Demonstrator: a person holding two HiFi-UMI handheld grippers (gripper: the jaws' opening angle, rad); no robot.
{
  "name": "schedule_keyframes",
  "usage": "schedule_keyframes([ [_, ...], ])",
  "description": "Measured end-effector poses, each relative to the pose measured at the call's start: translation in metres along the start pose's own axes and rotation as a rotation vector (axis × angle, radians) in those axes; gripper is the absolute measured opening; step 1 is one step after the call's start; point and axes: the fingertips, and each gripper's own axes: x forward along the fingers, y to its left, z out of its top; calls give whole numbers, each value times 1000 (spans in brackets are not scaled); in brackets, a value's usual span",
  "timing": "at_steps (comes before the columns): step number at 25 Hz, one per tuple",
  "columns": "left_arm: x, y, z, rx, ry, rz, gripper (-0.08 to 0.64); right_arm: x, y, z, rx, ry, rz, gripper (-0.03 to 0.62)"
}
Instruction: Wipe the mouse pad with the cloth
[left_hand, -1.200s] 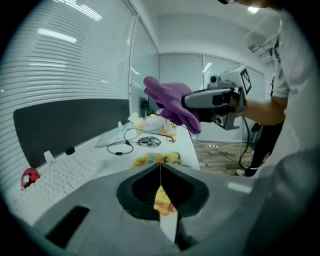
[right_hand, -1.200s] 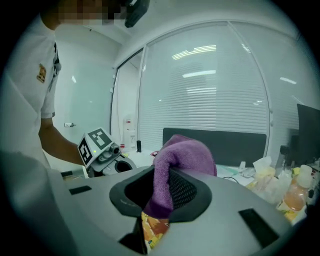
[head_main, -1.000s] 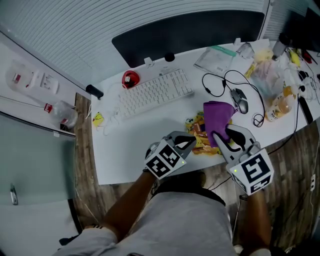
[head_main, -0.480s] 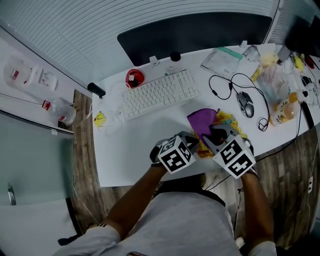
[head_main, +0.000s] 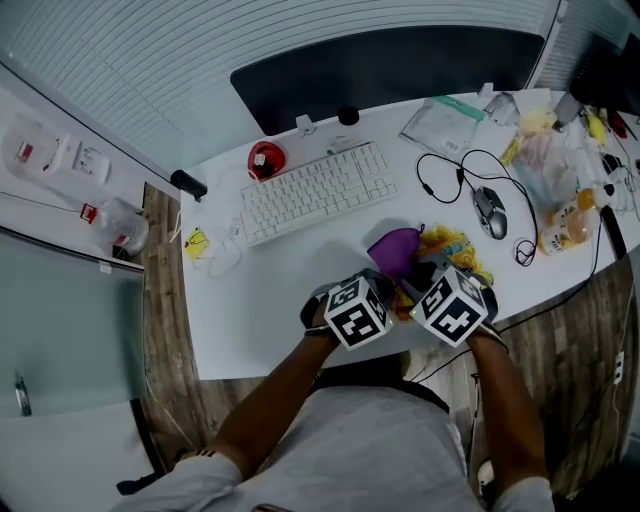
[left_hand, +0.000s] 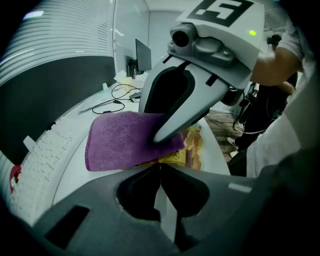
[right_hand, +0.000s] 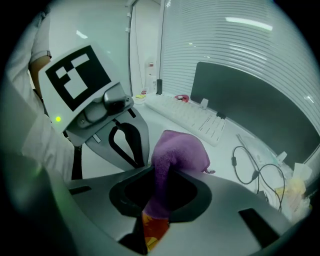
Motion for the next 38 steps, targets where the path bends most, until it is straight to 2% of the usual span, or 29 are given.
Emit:
schedule_keyframes([
  [10, 3, 0, -1, -9, 25, -18, 17, 9, -19, -20, 76, 63, -27, 71],
  [21, 3, 0, -2, -25, 36, -24, 17, -22, -63, -72, 214, 109, -127, 71],
  [30, 4, 0, -2, -36, 37, -20, 18, -50, -88, -116, 280, 144, -213, 71],
  [34, 4, 0, -2, -34, 37, -17, 18, -59, -87, -117, 296, 135, -242, 71],
  [38, 3, 0, -2, -33, 34, -14, 17, -66, -71, -93, 279, 90, -239, 71],
])
